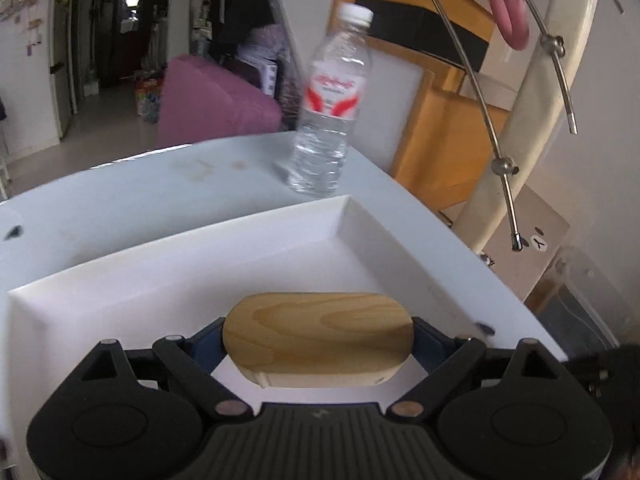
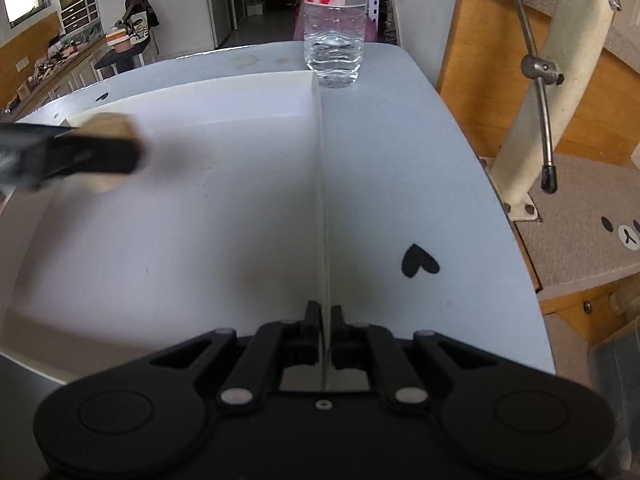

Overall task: Organize rigid objects
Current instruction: 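Carry the wooden block into the white tray and open the left gripper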

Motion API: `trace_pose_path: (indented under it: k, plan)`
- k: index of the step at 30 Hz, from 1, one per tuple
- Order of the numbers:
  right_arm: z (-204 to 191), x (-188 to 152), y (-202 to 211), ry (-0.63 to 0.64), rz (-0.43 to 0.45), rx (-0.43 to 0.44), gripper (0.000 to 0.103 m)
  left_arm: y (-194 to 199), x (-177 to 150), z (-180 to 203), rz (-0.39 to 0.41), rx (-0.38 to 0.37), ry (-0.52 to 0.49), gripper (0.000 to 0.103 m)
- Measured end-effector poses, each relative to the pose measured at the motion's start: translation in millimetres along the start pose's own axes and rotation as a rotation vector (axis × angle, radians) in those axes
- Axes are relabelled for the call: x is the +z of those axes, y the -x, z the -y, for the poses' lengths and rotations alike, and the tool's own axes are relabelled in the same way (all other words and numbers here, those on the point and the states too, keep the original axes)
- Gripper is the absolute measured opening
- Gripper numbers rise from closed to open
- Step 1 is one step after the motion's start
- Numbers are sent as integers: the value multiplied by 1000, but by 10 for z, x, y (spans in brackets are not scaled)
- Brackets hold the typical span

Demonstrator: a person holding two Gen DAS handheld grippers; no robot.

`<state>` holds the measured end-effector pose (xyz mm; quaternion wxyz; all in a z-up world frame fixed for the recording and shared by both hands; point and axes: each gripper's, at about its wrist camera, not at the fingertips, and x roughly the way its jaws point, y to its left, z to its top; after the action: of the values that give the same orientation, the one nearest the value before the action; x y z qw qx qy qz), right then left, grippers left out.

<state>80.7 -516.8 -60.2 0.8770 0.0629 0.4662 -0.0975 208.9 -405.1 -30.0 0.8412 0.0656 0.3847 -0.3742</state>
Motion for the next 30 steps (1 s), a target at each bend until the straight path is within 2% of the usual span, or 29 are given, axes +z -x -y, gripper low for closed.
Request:
trace_pose_path:
  k: [4, 9, 11, 16, 20, 24, 30]
  plan:
    - [15, 4, -5, -8, -3, 5, 5, -255, -42, 171, -68, -27, -35, 93]
    - [25, -3, -4, -6, -1, 11, 5, -456, -133, 265, -150, -64, -30, 93]
    - [24, -2, -4, -5, -2, 10, 5, -465, -138, 318, -147, -58, -48, 93]
    - [30, 1, -5, -7, -3, 14, 5, -459, -163, 399, -156, -110, -81, 93]
    - [36, 0, -9, -9, -3, 17, 5, -433, -163, 405, -161, -69, -63, 96]
    - [39, 3, -9, -11, -3, 19, 5, -309, -121, 355, -128, -49, -38, 101]
    - [42, 11, -13, -5, -6, 19, 5, 72, -136, 237, -101, -40, -33, 103]
